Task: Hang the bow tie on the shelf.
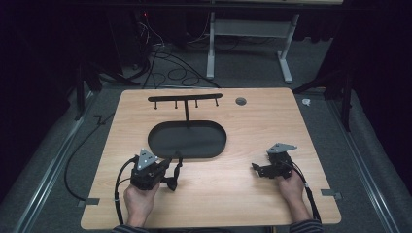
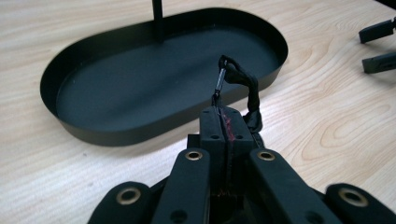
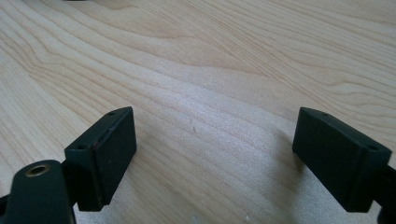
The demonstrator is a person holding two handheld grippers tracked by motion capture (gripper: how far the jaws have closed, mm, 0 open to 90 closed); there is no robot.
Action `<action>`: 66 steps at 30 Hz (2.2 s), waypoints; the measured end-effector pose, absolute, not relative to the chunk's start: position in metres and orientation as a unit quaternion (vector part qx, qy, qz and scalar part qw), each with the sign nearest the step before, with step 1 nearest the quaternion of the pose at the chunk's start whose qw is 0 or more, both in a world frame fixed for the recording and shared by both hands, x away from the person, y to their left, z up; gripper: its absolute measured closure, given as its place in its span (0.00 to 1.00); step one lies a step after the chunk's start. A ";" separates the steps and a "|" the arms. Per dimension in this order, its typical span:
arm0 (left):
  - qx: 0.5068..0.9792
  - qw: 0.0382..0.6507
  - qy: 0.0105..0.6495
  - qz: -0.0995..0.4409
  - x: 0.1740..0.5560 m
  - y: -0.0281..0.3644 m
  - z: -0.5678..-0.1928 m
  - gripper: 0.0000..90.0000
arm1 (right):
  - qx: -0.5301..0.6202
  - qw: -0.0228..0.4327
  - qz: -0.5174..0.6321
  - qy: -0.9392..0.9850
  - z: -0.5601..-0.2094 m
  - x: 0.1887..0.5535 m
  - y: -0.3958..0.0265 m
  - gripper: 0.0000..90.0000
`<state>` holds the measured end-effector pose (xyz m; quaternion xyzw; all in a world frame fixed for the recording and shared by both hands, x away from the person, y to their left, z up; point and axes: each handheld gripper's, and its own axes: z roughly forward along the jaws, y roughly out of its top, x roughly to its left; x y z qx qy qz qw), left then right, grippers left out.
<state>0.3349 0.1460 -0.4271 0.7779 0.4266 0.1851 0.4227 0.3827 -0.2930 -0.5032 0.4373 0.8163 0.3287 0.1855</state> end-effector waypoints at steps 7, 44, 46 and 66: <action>0.774 0.431 0.421 0.195 0.343 0.146 -0.417 0.99 | 0.437 0.186 0.330 0.816 -0.503 0.383 -0.293 0.16; 0.768 0.461 0.400 0.194 0.404 0.132 -0.361 0.99 | 0.438 0.186 0.329 0.816 -0.503 0.383 -0.293 0.16; 0.767 0.465 0.397 0.196 0.406 0.131 -0.358 0.99 | 0.438 0.186 0.329 0.816 -0.503 0.383 -0.293 0.16; 0.748 0.470 0.416 0.216 0.439 0.129 -0.350 0.99 | 0.438 0.186 0.329 0.815 -0.503 0.383 -0.293 0.16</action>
